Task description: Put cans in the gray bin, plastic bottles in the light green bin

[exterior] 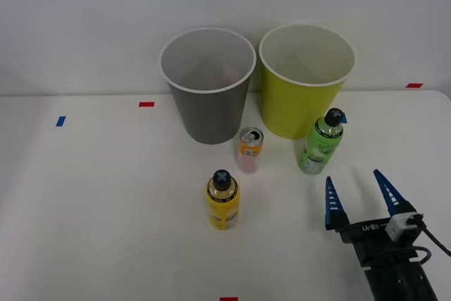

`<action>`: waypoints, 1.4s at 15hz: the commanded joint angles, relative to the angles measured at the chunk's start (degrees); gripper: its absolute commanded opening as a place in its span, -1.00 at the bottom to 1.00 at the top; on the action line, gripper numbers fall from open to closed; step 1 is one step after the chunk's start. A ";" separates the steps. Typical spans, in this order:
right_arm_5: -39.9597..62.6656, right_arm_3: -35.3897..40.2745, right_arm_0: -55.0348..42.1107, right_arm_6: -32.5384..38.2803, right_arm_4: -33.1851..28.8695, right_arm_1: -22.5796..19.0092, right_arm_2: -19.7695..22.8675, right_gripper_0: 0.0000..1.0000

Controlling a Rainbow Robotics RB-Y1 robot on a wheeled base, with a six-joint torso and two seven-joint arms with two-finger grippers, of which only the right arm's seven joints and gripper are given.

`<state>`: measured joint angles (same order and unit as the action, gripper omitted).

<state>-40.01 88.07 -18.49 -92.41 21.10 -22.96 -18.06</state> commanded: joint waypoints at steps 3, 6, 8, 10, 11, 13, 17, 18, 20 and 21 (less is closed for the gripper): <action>0.99 -7.12 9.62 0.12 0.16 0.81 -1.54 0.84; 5.03 -7.04 12.60 -0.05 0.25 1.08 -1.80 0.81; 6.70 -7.04 14.10 0.04 0.34 1.08 -1.89 0.79; 8.81 -7.04 15.94 0.04 0.69 1.08 -1.89 0.79; 9.69 -7.04 16.30 0.04 0.78 1.08 -1.89 0.79; 11.27 -7.04 17.53 -0.05 1.40 1.16 -1.80 0.78; 11.44 -7.04 17.97 0.04 1.92 1.16 -1.54 0.76; 11.44 -7.04 17.97 -0.05 1.92 1.08 -1.45 0.76; 11.44 -7.04 17.97 0.04 2.10 1.16 -1.28 0.77; 11.44 -7.04 17.97 -0.05 2.27 1.08 -1.28 0.76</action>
<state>-28.53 81.02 -0.53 -92.43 23.21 -21.81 -19.37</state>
